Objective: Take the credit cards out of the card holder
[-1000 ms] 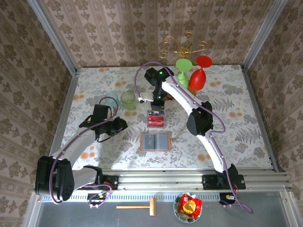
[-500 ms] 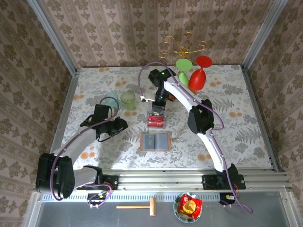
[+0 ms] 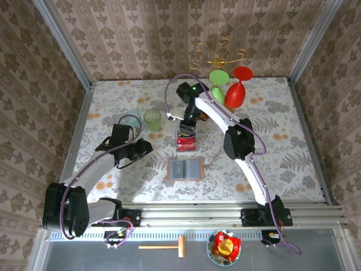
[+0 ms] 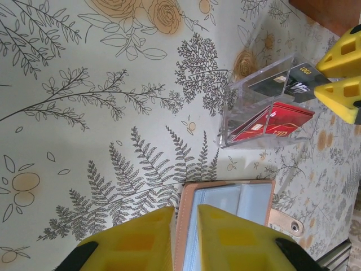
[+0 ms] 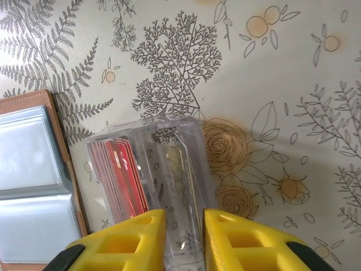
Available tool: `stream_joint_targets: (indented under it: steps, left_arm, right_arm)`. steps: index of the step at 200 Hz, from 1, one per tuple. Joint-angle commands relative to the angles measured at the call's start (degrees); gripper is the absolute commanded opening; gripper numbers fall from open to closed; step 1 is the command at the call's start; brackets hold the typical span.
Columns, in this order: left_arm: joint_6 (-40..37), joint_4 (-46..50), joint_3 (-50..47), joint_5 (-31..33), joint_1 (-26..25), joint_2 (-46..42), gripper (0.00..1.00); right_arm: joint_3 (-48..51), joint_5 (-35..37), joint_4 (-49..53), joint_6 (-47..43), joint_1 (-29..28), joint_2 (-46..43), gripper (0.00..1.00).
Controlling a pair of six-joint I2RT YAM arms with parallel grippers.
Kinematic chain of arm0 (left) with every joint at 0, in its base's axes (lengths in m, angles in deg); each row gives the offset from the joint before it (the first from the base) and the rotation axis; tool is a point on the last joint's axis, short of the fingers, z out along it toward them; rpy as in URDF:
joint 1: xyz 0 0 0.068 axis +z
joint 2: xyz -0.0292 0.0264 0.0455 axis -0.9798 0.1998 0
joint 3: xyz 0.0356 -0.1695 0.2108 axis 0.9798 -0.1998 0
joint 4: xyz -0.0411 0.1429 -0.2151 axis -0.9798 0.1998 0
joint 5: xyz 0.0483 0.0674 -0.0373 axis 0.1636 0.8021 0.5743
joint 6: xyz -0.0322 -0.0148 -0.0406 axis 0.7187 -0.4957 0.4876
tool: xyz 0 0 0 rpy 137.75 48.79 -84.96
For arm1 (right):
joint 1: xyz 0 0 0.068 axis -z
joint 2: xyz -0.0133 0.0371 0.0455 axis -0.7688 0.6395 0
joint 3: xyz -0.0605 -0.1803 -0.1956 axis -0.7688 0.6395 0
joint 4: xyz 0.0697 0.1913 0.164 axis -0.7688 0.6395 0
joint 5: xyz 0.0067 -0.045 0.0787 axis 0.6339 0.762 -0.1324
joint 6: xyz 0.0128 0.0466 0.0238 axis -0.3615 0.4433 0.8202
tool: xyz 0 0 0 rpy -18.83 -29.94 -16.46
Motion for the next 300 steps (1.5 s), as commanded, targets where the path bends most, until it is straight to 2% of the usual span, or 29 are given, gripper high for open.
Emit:
stream_joint_targets:
  steps: [1,45,82,118,159,185,204,234,265,275,300]
  left_arm:
    - [0.93,-0.86,-0.28,-0.76,-0.88,-0.51,0.18]
    - [1.38,-2.09,-0.72,-0.75,-3.12,-0.49,0.19]
    - [1.76,-3.92,-1.15,-0.84,-5.57,1.45,0.19]
    - [2.35,-6.48,-1.38,-1.35,-7.96,4.72,0.17]
    - [3.29,-9.16,-1.36,-1.92,-10.80,8.70,0.13]
    - [4.02,-10.99,-1.81,-2.22,-13.87,11.39,0.10]
    - [4.46,-11.89,-2.51,-2.40,-15.17,12.79,0.08]
    - [4.81,-11.98,-4.25,-2.07,-16.02,13.47,0.06]
    - [5.59,-13.10,-6.46,-2.11,-16.38,14.10,0.04]
    - [5.85,-13.52,-6.84,-2.37,-16.55,14.36,0.04]
    - [5.88,-14.05,-7.18,-2.59,-16.82,15.16,0.04]
  right_arm:
    - [0.40,0.39,-0.76,1.74,-0.23,-5.64,0.26]
    - [5.40,-0.12,-1.86,3.82,-2.38,-9.75,0.27]
    - [15.43,-0.23,-9.52,10.81,-4.25,-15.49,0.26]
    - [31.64,-0.57,-23.88,24.35,-5.99,-23.87,0.24]
    - [49.81,2.96,-39.38,44.54,-8.09,-34.00,0.19]
    - [59.53,5.17,-46.51,58.44,-8.85,-39.49,0.13]
    - [66.27,4.29,-51.79,66.99,-9.76,-42.91,0.09]
    - [71.77,2.68,-53.35,76.81,-11.20,-44.91,0.05]
    - [75.08,-0.71,-55.78,82.91,-12.68,-44.39,0.04]
    - [76.10,-1.45,-56.81,84.27,-13.10,-44.32,0.06]
    - [77.51,-2.60,-58.05,86.86,-13.52,-43.17,0.17]
